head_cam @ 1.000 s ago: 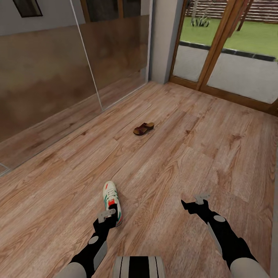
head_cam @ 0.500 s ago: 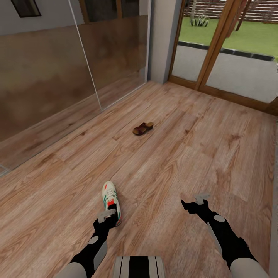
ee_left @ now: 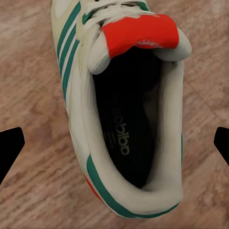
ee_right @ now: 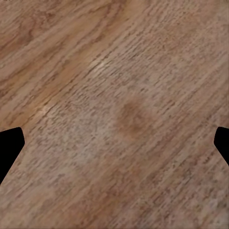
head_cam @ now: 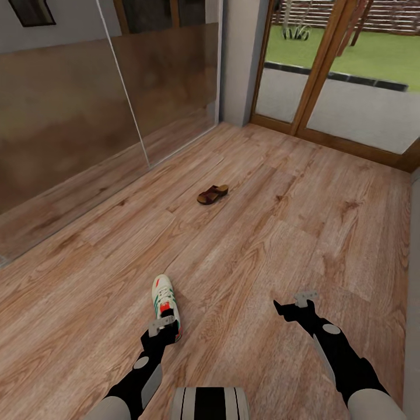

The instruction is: Pick up the two gym shoes and the two sandals from the corridor floor and place them onto the hallstand (shoe rack) in the corridor, making sure they are on the rack and not on the floor. Arrange them so the two gym shoes are next to each other and the two sandals are next to each other.

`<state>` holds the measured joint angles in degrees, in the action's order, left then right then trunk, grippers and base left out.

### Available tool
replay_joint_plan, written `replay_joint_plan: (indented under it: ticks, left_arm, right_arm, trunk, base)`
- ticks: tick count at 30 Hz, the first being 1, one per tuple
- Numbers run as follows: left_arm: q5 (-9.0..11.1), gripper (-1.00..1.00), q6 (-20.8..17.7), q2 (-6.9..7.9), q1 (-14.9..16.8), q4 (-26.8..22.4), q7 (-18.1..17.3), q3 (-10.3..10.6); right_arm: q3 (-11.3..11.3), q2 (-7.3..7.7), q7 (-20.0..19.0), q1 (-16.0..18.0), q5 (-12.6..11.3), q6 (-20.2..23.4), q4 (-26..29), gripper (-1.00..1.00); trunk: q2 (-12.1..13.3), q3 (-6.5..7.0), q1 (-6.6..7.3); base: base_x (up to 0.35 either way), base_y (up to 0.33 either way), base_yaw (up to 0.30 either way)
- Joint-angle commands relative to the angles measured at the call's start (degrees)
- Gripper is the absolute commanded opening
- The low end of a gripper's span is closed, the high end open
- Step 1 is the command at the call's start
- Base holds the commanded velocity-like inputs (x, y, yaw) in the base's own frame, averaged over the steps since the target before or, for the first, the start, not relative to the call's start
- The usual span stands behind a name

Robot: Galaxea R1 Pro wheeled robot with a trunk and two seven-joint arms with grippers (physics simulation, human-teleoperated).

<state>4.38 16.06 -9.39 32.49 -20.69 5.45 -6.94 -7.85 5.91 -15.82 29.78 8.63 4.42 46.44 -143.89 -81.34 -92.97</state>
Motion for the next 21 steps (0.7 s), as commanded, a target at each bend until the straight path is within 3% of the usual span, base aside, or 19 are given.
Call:
replay_joint_plan:
  ticks: [1,21]
  left_arm:
    - [0.44,1.0,0.2,-0.02,0.02,0.04,-0.01,0.0]
    - [-0.49,1.0,0.09,0.18,0.03,-0.04,-0.4,0.59]
  right_arm:
    - [-0.24,-0.04,-0.44,0.01,0.6,0.24,0.12,1.0]
    - [-0.24,-0.11,-0.44,0.01,0.6,0.24,0.26,1.0]
  trunk:
    - [-0.01,-0.04,0.01]
    - [-0.01,-0.04,0.01]
  base:
    - [0.0,0.0,-0.001]
    - [0.0,0.0,0.0]
